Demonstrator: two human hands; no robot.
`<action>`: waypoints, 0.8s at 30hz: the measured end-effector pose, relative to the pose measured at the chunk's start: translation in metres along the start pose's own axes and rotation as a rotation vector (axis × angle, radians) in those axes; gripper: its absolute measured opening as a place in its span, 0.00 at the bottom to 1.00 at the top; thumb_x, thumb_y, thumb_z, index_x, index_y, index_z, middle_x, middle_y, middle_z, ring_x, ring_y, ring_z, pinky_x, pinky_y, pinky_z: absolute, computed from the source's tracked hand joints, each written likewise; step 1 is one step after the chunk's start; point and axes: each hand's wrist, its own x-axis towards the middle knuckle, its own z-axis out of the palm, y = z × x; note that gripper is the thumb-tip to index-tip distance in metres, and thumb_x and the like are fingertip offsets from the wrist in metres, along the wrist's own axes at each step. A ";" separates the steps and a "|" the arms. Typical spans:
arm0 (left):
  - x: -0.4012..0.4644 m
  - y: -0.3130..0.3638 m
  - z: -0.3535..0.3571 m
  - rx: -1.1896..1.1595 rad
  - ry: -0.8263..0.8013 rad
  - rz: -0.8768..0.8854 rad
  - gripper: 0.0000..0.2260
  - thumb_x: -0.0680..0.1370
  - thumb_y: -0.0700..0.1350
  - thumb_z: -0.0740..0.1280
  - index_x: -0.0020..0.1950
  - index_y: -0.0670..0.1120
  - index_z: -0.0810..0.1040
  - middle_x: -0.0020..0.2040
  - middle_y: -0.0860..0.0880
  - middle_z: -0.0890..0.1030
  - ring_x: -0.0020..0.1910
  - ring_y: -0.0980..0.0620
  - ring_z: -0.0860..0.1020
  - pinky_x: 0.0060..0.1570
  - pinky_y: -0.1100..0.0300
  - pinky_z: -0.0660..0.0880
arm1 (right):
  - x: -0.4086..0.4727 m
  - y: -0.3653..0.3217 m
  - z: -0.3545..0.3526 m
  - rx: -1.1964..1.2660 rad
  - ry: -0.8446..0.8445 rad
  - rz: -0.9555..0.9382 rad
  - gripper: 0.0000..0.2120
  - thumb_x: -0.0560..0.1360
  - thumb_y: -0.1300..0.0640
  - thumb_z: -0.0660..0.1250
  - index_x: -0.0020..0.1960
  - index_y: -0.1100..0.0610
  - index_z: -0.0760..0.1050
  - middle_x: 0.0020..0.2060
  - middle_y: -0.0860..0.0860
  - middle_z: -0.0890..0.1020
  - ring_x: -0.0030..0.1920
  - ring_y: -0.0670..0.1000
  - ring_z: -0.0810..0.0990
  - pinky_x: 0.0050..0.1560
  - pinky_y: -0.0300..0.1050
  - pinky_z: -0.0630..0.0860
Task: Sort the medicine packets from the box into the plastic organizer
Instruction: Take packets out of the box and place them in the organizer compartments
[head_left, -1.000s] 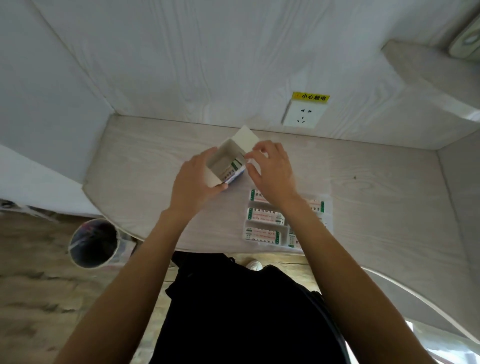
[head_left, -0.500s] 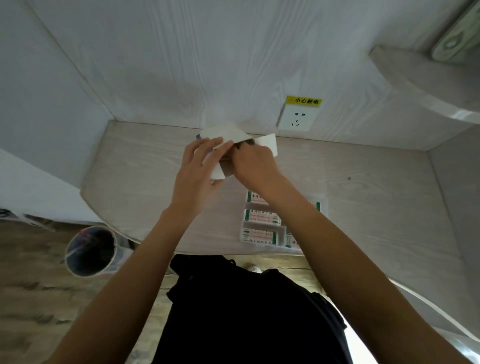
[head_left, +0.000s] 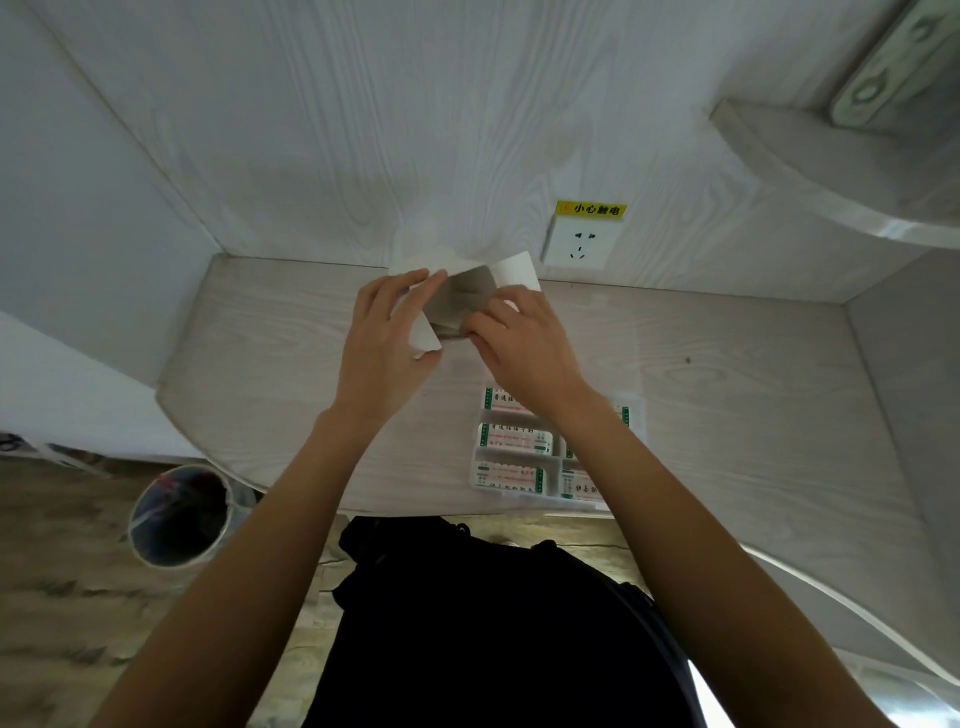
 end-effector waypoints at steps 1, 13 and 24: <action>0.000 0.001 0.001 -0.004 -0.001 -0.002 0.33 0.63 0.38 0.74 0.68 0.46 0.71 0.62 0.46 0.75 0.60 0.46 0.68 0.60 0.63 0.65 | -0.003 0.000 0.002 0.002 -0.030 -0.009 0.05 0.71 0.63 0.68 0.45 0.56 0.79 0.42 0.52 0.81 0.46 0.55 0.78 0.45 0.46 0.72; -0.005 0.006 0.008 0.009 -0.060 -0.009 0.34 0.64 0.40 0.76 0.69 0.46 0.70 0.62 0.46 0.74 0.61 0.46 0.68 0.59 0.63 0.65 | -0.018 0.003 0.006 0.193 -0.008 0.101 0.19 0.62 0.74 0.72 0.48 0.57 0.81 0.44 0.52 0.83 0.41 0.55 0.79 0.32 0.46 0.78; -0.016 0.002 0.010 -0.055 -0.128 -0.208 0.34 0.65 0.40 0.76 0.69 0.45 0.69 0.62 0.45 0.74 0.60 0.43 0.69 0.57 0.56 0.68 | -0.027 0.015 -0.020 0.527 0.308 0.570 0.10 0.74 0.63 0.68 0.55 0.60 0.80 0.44 0.51 0.84 0.39 0.44 0.80 0.39 0.33 0.78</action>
